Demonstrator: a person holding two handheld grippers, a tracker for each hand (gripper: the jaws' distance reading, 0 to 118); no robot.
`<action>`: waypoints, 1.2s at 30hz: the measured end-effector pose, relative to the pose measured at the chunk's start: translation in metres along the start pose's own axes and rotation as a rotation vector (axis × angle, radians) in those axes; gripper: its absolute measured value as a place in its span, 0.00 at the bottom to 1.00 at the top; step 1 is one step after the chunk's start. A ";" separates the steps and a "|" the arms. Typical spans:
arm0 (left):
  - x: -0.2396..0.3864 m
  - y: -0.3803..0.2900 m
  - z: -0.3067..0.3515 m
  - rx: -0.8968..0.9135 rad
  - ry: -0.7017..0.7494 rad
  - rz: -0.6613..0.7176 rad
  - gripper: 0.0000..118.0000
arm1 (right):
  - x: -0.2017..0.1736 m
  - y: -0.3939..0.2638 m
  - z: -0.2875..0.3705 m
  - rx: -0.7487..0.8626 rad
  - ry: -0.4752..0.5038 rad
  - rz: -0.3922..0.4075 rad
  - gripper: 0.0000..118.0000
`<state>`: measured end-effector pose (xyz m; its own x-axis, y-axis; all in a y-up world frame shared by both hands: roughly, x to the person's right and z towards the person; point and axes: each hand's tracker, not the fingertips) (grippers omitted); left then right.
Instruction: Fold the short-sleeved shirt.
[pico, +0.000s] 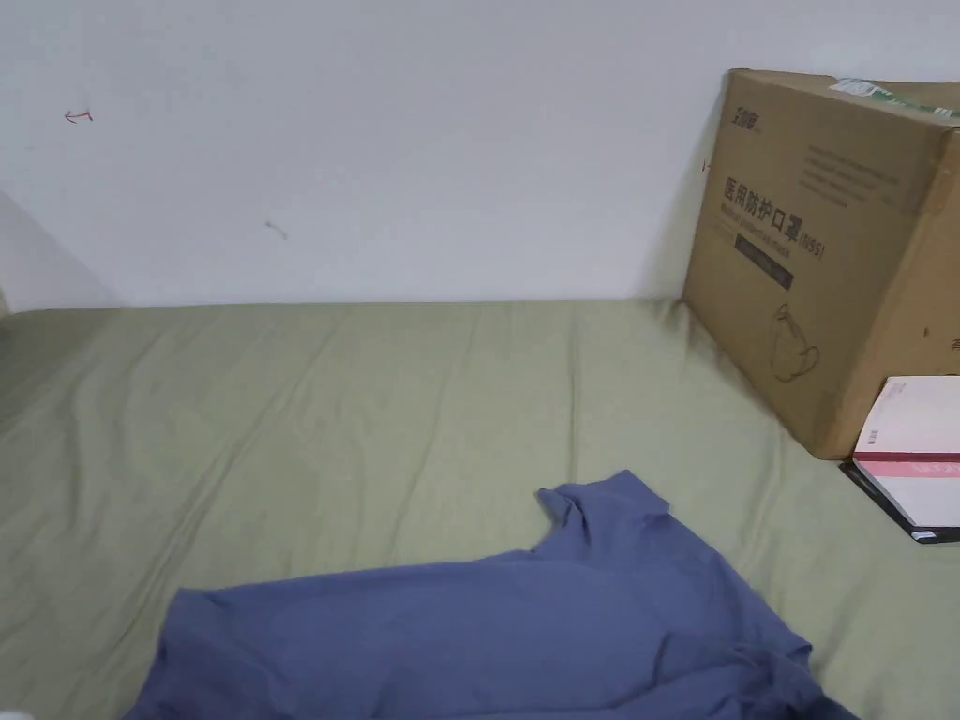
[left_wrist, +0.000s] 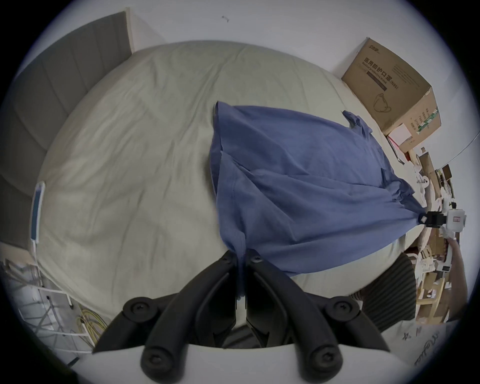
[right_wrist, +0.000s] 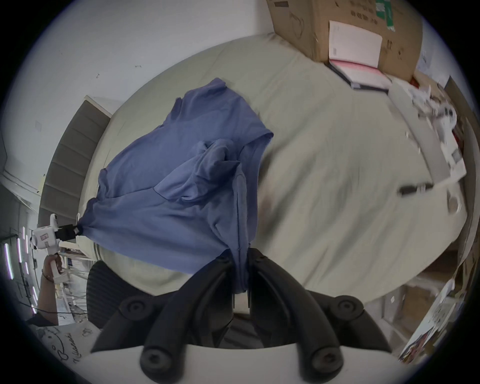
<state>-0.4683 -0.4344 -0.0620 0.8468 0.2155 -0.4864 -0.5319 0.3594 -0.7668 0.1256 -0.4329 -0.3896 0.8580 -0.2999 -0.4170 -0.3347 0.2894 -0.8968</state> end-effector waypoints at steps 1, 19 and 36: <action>-0.004 -0.006 -0.002 -0.016 -0.019 0.011 0.03 | 0.000 -0.008 -0.005 -0.012 -0.016 -0.002 0.07; 0.015 0.008 0.026 0.144 -0.040 0.068 0.91 | -0.061 0.001 0.020 0.138 -0.108 0.027 0.83; 0.083 0.033 0.073 0.680 -0.053 0.022 0.00 | -0.156 0.006 0.049 0.705 0.220 0.105 0.00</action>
<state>-0.4147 -0.3385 -0.0975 0.8444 0.2670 -0.4644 -0.4392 0.8415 -0.3147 0.0089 -0.3401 -0.3234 0.7124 -0.3925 -0.5817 -0.0178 0.8186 -0.5742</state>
